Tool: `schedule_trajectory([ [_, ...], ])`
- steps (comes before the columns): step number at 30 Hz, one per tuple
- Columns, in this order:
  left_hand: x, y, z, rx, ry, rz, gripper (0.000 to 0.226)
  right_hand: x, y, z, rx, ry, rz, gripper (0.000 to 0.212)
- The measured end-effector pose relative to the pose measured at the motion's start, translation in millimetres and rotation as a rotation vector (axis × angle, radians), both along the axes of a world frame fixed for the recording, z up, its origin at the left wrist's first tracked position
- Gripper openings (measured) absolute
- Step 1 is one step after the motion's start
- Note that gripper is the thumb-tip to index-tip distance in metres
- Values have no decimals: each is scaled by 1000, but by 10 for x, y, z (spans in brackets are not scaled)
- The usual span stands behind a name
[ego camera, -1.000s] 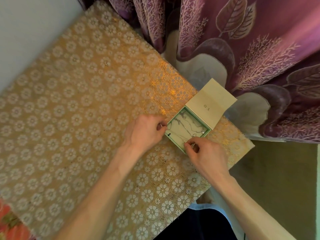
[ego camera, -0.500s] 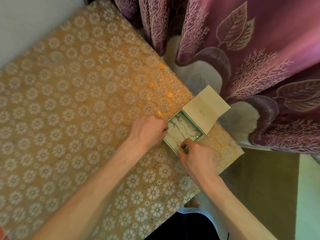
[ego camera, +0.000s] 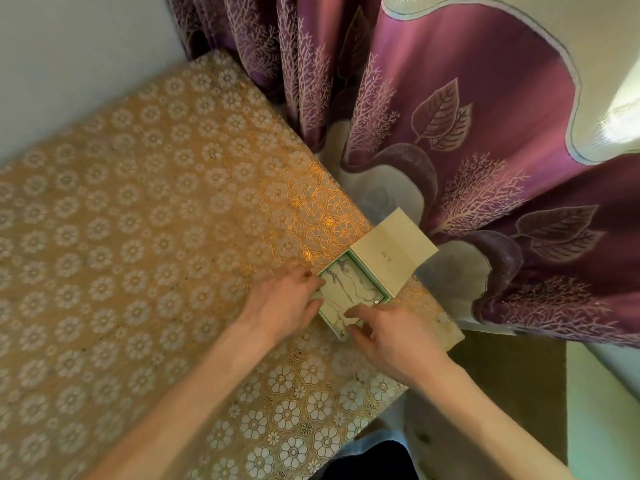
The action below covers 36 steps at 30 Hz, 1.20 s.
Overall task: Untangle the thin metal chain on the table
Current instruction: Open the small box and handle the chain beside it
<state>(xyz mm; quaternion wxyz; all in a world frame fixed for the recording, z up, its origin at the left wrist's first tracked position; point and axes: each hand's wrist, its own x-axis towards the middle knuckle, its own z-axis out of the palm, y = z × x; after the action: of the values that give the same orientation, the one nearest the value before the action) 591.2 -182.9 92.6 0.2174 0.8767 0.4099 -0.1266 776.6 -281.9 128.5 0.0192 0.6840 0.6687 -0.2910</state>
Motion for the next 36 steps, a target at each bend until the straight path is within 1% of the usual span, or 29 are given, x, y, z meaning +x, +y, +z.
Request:
schedule_trajectory([
  [2, 21, -131, 21, -24, -57, 88, 58, 225, 128, 107, 63, 51, 17, 33],
  [4, 102, -252, 15, -63, -126, 196, 79, 438, 252, 131, 154, 80, -68, 31],
  [6, 207, -348, -6, -97, -157, 279, 101, 613, 363, 99, 237, 129, -184, 31],
  [9, 337, -459, -86, -125, -146, 359, 125, 808, 527, 4, 280, 160, -317, 44],
  [11, 391, -518, -171, -94, -131, 382, 133, 910, 596, -114, 241, 174, -422, 57],
  [13, 425, -562, -238, -84, -163, 428, 134, 983, 613, -275, 163, 249, -560, 67],
  [14, 438, -572, -245, -81, -179, 443, 134, 1002, 607, -345, 133, 324, -647, 71],
  [16, 456, -577, -225, -90, -205, 470, 135, 1027, 591, -460, 92, 543, -864, 74],
  [18, 478, -569, -169, -124, -214, 487, 134, 1058, 589, -538, 68, 742, -1088, 67],
  [19, 488, -566, -140, -131, -215, 494, 134, 1084, 587, -575, 60, 811, -1185, 63],
  [21, 506, -581, -104, -126, -210, 508, 134, 1126, 577, -637, 2, 943, -1332, 56],
  [22, 513, -592, -98, -126, -205, 515, 134, 1134, 566, -655, -43, 1017, -1373, 50],
  [24, 525, -608, -81, -130, -196, 523, 134, 1137, 533, -648, -104, 1127, -1399, 37],
  [26, 538, -602, -52, -137, -196, 526, 135, 1159, 504, -624, -99, 1173, -1409, 33],
  [28, 547, -585, -22, -137, -194, 519, 135, 1170, 484, -556, -87, 1187, -1387, 25],
  [30, 546, -586, -6, -140, -193, 525, 135, 1174, 484, -499, -124, 1168, -1357, 14],
  [31, 544, -590, 1, -140, -195, 528, 136, 1174, 483, -494, -151, 1155, -1341, 13],
  [34, 553, -604, 30, -141, -201, 533, 135, 1136, 459, -513, -177, 1111, -1312, 24],
  [36, 557, -601, 42, -154, -194, 540, 135, 1108, 425, -516, -136, 1110, -1342, 21],
])
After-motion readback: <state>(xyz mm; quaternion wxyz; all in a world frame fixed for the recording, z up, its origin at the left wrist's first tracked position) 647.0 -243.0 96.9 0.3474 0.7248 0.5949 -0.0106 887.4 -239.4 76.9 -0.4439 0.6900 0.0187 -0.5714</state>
